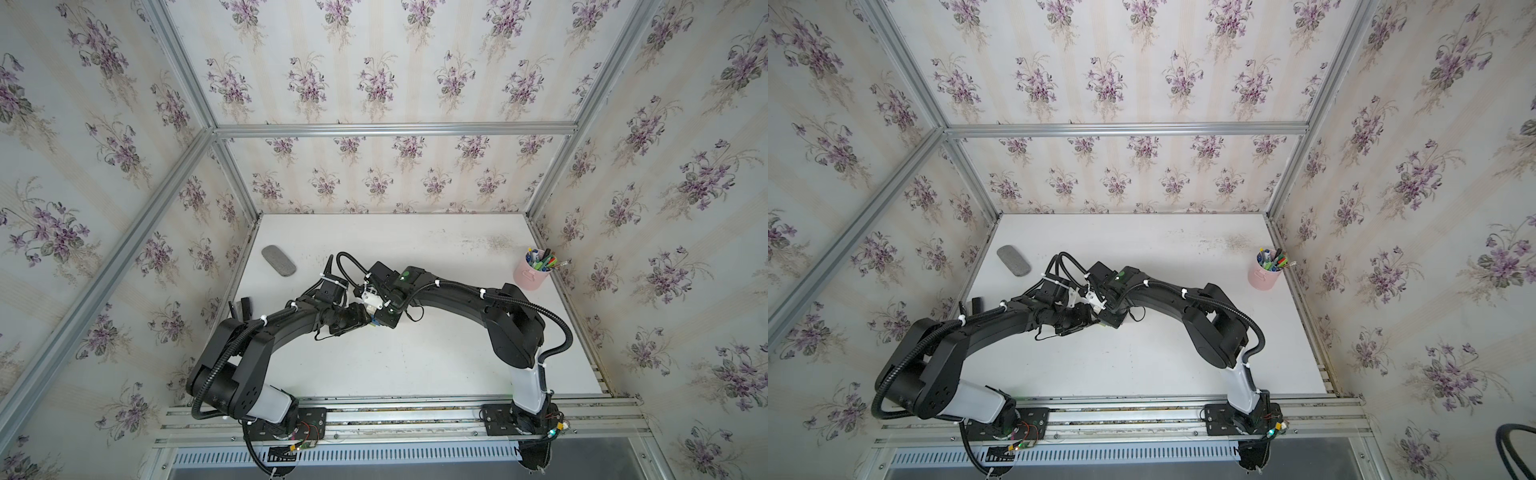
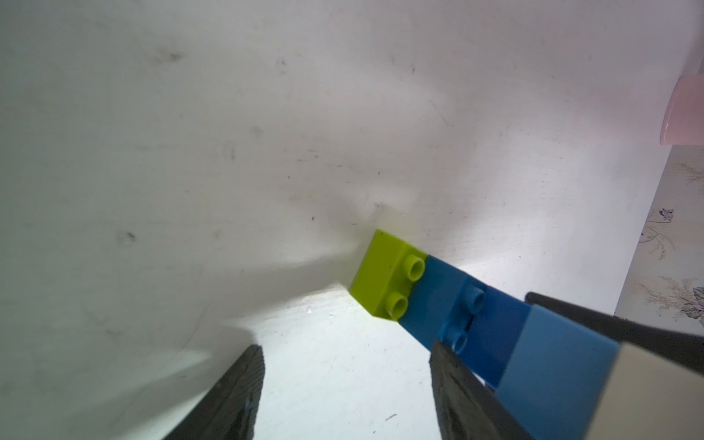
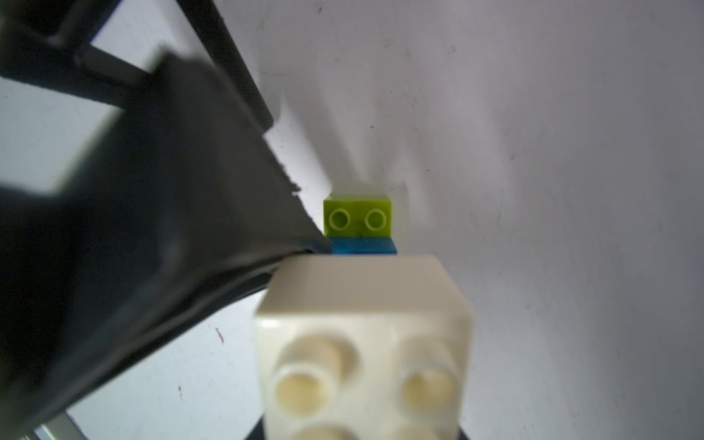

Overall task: Assemble the letter y with lego
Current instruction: Pick up the lego brick from the center of the board.

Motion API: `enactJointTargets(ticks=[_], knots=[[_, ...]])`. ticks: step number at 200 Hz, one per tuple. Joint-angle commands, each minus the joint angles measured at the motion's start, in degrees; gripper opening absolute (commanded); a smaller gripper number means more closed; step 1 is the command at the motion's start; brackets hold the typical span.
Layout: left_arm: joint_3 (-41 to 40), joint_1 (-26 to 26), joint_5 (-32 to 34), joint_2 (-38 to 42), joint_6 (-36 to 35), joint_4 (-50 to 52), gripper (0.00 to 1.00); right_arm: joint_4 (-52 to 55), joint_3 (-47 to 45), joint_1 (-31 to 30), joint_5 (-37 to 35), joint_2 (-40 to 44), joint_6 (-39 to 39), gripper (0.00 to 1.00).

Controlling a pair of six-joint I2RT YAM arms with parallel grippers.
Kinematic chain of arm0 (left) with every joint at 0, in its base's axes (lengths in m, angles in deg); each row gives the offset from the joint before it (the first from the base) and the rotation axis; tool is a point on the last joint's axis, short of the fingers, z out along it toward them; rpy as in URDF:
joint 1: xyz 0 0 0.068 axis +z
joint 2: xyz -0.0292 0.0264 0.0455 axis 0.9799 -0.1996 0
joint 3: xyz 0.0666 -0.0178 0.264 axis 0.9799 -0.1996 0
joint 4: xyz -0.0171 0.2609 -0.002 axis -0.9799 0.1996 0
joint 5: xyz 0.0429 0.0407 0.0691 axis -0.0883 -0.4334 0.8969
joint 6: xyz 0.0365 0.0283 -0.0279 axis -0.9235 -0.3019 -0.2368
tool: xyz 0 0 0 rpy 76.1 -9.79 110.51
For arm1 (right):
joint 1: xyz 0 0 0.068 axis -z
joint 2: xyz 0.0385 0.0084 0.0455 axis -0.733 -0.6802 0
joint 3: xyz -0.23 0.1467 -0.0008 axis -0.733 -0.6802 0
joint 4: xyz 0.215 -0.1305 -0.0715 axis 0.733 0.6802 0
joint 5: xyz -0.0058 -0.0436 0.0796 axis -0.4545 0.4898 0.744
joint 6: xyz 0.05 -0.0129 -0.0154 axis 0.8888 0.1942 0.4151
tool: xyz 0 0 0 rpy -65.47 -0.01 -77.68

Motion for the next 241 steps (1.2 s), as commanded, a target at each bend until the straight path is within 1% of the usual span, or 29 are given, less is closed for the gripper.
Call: enactJointTargets(ticks=[1,40,62,102,207,212,241], knots=[[-0.36,-0.15,3.53,-0.46,-0.88,6.2,0.69,-1.22,0.47,-0.47,0.9,-0.65,-0.67,0.24],[-0.52,-0.17,3.53,-0.39,-0.79,6.26,0.69,-0.34,1.16,-0.47,0.5,-1.5,-0.73,0.23],[-0.79,-0.17,3.7,0.28,-0.76,6.28,0.69,0.24,1.58,-0.56,0.87,-2.04,-0.67,0.22],[-1.62,-0.07,3.82,1.82,-0.13,6.29,0.69,1.18,2.58,-0.74,0.35,-2.66,-0.62,0.22],[-1.58,0.23,3.8,4.08,-0.15,7.98,0.7,0.44,3.21,-0.66,1.03,-1.12,-0.1,0.22],[-1.51,0.26,3.86,6.14,-0.09,8.15,0.7,0.24,3.1,-0.65,1.12,-0.86,0.01,0.22],[-1.41,0.44,4.03,8.44,0.04,9.59,0.7,-0.61,3.02,-0.5,1.9,0.55,0.36,0.23]])
